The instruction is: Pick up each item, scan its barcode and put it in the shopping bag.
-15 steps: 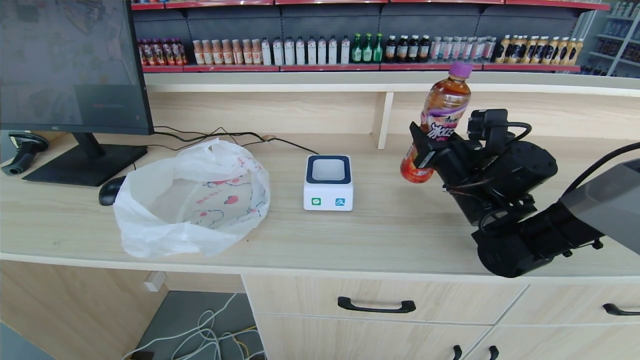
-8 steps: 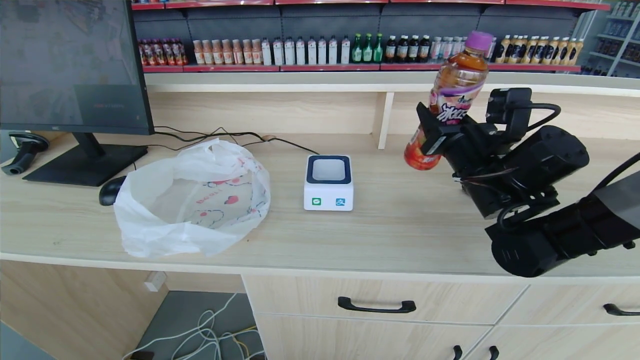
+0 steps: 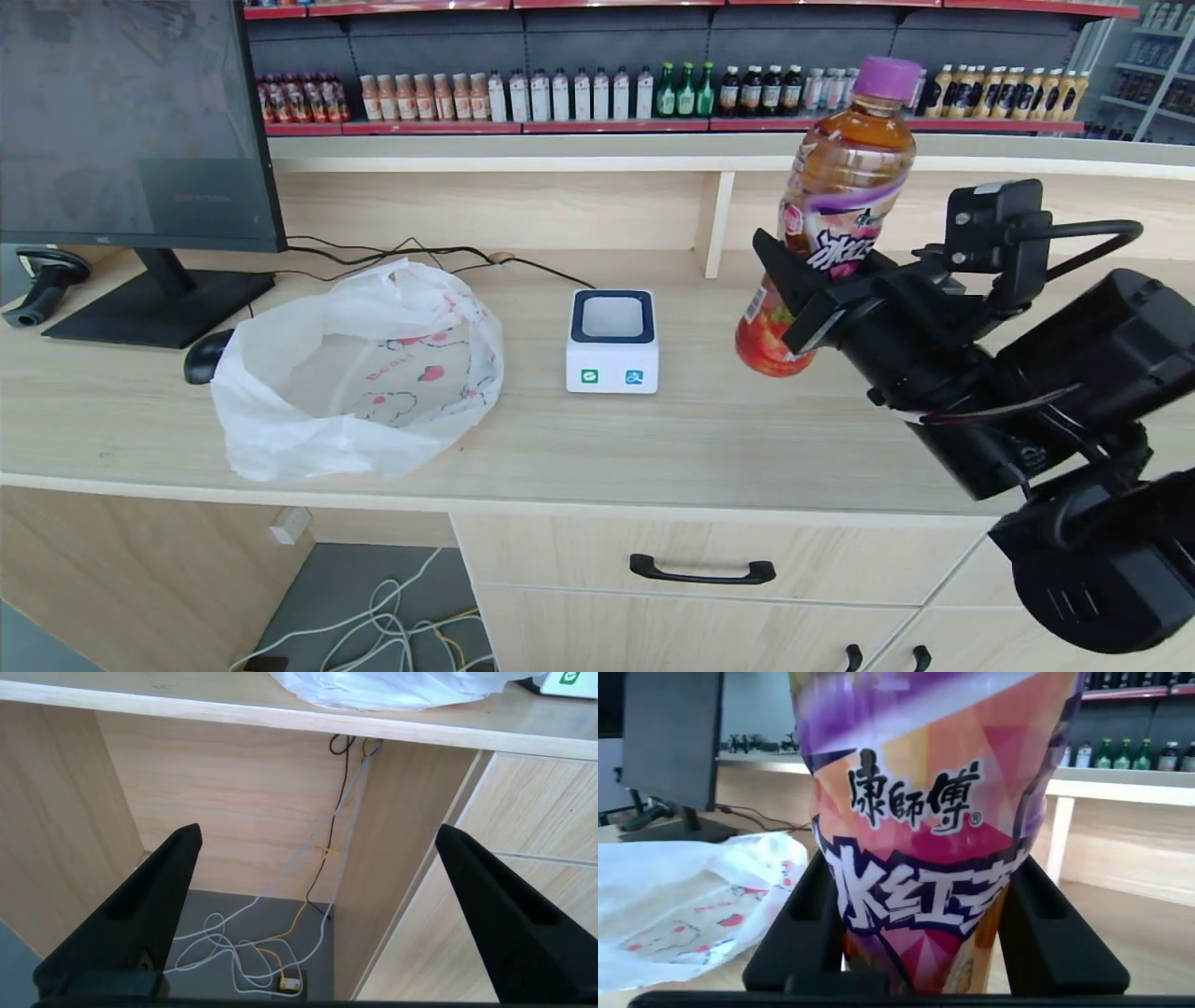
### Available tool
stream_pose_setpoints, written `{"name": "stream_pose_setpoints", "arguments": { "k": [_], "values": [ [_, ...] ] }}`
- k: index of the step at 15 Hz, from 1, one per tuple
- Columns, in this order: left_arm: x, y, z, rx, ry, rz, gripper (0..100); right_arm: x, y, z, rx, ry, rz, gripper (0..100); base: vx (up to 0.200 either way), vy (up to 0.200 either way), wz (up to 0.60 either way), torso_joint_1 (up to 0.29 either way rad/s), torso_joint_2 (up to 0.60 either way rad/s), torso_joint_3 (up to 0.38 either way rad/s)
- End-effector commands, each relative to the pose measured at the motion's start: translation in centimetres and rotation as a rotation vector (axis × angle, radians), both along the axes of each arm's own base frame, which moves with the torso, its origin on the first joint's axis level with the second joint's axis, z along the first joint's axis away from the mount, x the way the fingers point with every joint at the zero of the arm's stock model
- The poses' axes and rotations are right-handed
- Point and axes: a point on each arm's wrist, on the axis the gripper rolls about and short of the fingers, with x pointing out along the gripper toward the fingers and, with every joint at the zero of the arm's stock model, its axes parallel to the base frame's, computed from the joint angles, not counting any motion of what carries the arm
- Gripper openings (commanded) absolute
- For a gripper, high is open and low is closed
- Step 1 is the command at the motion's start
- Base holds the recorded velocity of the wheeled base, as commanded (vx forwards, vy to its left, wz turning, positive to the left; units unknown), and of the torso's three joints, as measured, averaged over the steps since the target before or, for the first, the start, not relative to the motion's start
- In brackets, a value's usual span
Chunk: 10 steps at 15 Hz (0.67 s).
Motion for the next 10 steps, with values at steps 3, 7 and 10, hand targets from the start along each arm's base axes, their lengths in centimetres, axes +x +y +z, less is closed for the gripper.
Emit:
{"name": "stream_pose_setpoints", "arguments": {
  "k": [3,7,10],
  "values": [
    [0.0,0.0,0.0,0.0,0.0,-0.001,100,-5.2,1.2,1.6,-0.001,-0.053,0.131,0,0.0,0.0,0.0,0.0,0.0,0.0],
    [0.0,0.0,0.0,0.0,-0.001,-0.001,100,-8.2,1.0,-0.7,-0.056,0.03,0.216,0,0.0,0.0,0.0,0.0,0.0,0.0],
    [0.0,0.0,0.0,0.0,0.0,-0.001,100,-9.7,0.9,-1.8,-0.008,0.121,0.302,0,0.0,0.0,0.0,0.0,0.0,0.0]
  ]
}}
